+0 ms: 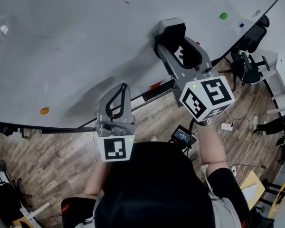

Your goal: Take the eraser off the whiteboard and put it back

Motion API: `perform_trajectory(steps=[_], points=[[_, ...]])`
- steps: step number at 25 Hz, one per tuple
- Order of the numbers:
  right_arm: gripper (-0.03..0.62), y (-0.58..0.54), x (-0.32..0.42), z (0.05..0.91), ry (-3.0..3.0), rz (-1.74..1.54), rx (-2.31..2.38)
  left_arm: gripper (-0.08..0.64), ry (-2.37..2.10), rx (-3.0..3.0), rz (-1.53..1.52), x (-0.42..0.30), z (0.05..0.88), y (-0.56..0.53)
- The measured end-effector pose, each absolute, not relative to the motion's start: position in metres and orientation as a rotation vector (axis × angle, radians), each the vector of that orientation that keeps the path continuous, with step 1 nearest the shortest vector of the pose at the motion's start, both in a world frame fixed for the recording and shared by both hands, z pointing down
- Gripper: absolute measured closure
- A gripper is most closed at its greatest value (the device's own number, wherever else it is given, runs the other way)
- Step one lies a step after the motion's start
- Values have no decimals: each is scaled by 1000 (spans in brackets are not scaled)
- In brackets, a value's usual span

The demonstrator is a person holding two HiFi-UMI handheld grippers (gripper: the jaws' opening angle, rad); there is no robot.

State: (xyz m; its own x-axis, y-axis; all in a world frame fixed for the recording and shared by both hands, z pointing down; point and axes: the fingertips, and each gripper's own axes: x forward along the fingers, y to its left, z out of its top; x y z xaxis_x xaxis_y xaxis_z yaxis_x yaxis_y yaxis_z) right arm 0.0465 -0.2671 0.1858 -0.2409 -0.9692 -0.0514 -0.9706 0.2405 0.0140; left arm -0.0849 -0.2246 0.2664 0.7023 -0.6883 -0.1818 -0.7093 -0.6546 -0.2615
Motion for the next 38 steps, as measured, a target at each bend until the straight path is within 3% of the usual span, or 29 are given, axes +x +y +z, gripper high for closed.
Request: perform_trajectory(steps=[38], points=[[371, -235, 72, 182, 2361, 77, -1914, 557, 1148, -2588, 51, -78, 275, -203]])
